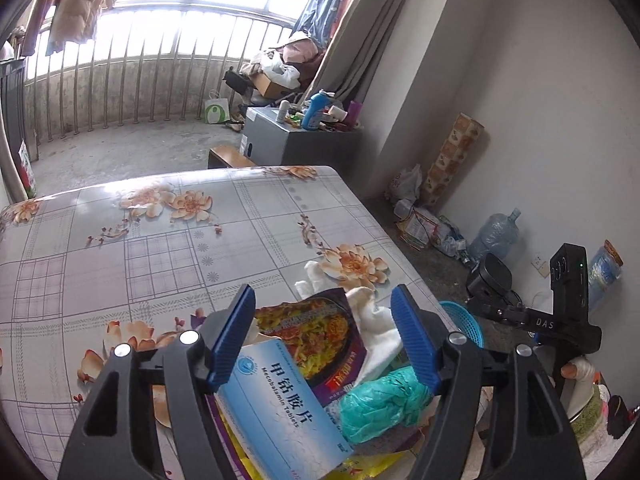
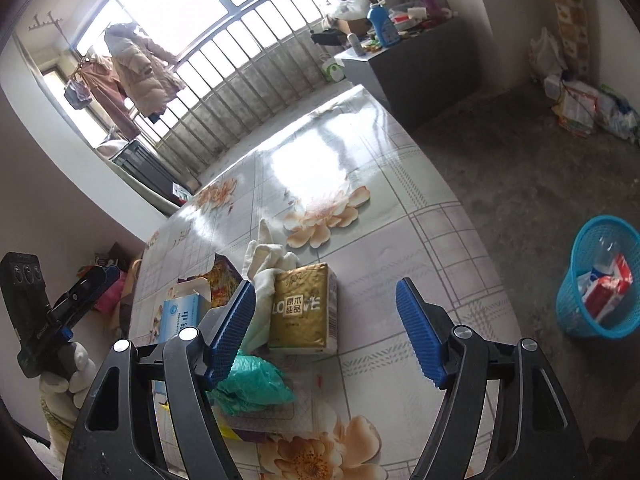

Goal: Collect trash
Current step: 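Grasp the green plastic bag with the left tool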

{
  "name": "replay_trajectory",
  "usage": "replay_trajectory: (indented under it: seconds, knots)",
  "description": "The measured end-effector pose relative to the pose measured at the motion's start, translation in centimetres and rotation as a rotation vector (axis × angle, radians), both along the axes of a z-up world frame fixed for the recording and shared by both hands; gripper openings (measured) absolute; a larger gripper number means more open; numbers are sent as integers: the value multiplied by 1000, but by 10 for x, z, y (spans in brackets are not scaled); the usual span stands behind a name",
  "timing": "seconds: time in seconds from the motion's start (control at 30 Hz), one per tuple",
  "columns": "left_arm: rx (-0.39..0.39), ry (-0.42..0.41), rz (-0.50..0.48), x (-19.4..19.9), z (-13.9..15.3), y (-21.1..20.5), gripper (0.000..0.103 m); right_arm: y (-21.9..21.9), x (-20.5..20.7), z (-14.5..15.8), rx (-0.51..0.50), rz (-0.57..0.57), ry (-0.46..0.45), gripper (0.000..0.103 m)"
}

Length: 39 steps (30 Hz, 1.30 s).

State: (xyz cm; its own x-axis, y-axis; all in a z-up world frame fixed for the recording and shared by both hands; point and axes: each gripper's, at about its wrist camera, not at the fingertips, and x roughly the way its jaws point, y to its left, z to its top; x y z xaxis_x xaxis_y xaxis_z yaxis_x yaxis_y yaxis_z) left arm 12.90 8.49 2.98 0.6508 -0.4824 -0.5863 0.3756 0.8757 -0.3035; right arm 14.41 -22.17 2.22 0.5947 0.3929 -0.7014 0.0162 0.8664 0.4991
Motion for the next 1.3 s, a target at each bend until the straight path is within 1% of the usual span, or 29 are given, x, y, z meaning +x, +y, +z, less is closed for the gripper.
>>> replay_trajectory:
  seconds: [0.13,0.33,0.47,0.53,0.63,0.73,0.83,0.9,0.97,1.0,1.1,1.3]
  knots:
    - [17,15,-80,-13,-4,-23,68,-7,-14,-8,12,-8,29,69]
    - [34,41,-159,-25,-17,-46,68,-8,-27,-22,47,7,107,69]
    - [57,64,-216,-30,-28,-59,68,-9,-34,-26,76,7,127,68]
    - [73,69,-246,-32,-34,-65,68,-9,-31,-30,97,6,136,66]
    - [112,72,-295,-35,-42,-76,68,-9,-25,-33,109,7,152,64]
    - [168,74,-319,-35,-53,-86,68,-7,-22,-33,119,11,156,63]
    - [228,96,-318,-31,-65,-95,68,-5,-21,-34,122,16,161,62]
    - [256,121,-313,-26,-73,-98,68,-5,-20,-36,123,18,170,62]
    - [284,128,-306,-23,-77,-101,68,-5,-20,-37,125,17,176,62]
    - [292,126,-307,-23,-78,-102,68,-6,-20,-38,125,16,178,61]
    - [299,121,-322,-24,-77,-104,54,-8,-20,-37,126,13,180,61]
    - [271,109,-345,-30,-69,-100,48,-7,-21,-32,111,28,173,61]
